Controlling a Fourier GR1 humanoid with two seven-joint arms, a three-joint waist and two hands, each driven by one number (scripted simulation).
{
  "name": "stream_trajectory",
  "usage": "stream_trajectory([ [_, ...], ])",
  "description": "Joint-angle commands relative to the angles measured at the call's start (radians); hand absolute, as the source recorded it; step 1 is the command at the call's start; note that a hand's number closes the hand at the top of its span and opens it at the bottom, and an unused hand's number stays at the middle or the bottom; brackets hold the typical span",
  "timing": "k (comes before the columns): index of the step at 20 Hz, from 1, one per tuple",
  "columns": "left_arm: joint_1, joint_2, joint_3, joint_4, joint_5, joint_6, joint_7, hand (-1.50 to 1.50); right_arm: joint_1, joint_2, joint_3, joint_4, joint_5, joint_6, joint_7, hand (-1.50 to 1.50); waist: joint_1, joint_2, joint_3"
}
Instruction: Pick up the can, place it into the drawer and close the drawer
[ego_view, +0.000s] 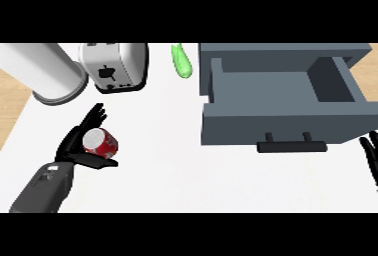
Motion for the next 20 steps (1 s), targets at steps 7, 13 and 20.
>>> stream_trajectory([
  [7,-0.025,-0.024,-0.004,0.003,0.018,-0.045,-0.029,1.5,-0.009,-0.021,-0.055,-0.005,-0.067,0.01,0.009,-1.5,0.0,0.0,0.0],
  [13,-0.028,-0.057,-0.013,-0.056,0.048,-0.072,0.051,1.5,0.014,-0.007,-0.037,-0.072,-0.06,0.012,0.061,-1.5,0.002,-0.001,0.0],
  [20,0.069,-0.119,0.065,-0.248,0.155,0.085,0.144,1.5,0.023,0.013,0.012,0.017,0.02,-0.027,-0.055,-1.5,0.029,-0.009,0.002],
])
